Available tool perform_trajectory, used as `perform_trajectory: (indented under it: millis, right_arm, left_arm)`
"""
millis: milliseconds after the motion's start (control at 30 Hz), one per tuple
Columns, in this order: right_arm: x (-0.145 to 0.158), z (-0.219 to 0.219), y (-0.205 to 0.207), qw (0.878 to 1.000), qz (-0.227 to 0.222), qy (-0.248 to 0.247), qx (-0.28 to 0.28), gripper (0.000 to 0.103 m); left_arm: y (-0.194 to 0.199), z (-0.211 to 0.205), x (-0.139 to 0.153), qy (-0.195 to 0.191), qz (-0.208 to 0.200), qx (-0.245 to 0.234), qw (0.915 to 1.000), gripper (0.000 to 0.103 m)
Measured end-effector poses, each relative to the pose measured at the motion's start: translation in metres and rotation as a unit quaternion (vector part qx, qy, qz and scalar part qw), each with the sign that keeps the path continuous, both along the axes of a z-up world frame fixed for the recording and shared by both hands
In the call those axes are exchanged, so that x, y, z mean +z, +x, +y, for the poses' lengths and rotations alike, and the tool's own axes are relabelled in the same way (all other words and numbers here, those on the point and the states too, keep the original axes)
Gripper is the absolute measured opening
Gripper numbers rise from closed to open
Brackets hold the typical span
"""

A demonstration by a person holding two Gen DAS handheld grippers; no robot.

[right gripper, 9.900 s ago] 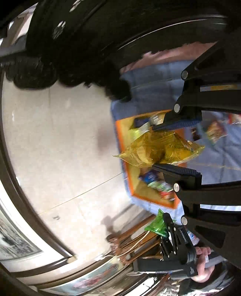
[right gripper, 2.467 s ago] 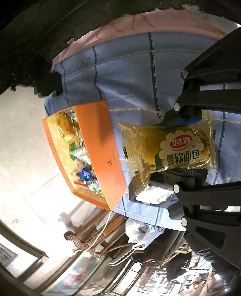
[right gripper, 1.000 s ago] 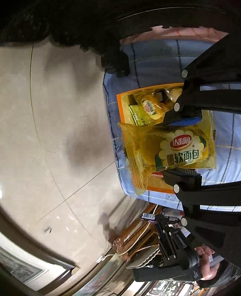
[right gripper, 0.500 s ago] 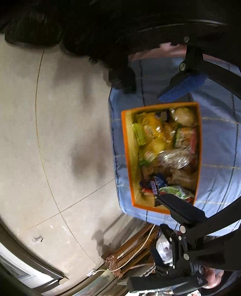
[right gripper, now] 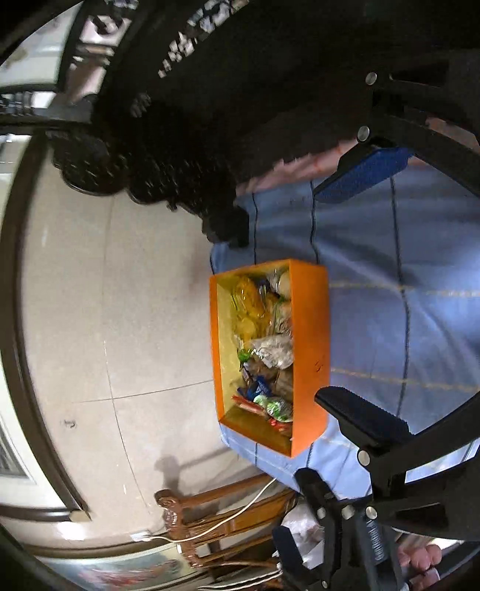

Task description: Organize snacks

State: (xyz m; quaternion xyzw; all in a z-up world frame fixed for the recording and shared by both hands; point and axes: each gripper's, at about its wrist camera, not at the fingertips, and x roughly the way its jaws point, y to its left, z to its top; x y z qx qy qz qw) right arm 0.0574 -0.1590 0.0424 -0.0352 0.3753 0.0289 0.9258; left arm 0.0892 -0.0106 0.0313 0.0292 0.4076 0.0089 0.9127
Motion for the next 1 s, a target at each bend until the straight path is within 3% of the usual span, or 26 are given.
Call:
perform_trajectory:
  millis: [67,200,367,633,1000]
  right_arm:
    - [0.008,0.001,-0.015,1.0,-0.009,0.0,0.0,0.099]
    - [0.019,0.005,-0.041,0.999,-0.034,-0.011,-0.016,0.099]
    - [0.021,0.004,-0.057,0.999,-0.028,-0.009,-0.026,0.099]
    - [0.016,0.001,-0.063,0.999,-0.021,-0.003,-0.04,0.099]
    - [0.02,0.006,-0.068,0.999,-0.025,-0.011,-0.045,0.099]
  left_arm:
    - [-0.014,-0.007,0.001,0.009,-0.004,-0.005,0.9999,0.099]
    - [-0.033,-0.007,0.002,-0.016,0.006,-0.004,0.9998,0.099]
    - [-0.051,0.0,0.005,-0.025,0.004,0.003,0.9997,0.099]
    - [-0.07,0.007,0.014,-0.017,-0.029,0.003,0.9994,0.099]
    - [-0.076,0.014,0.02,-0.038,-0.028,-0.015,0.9988,0.099]
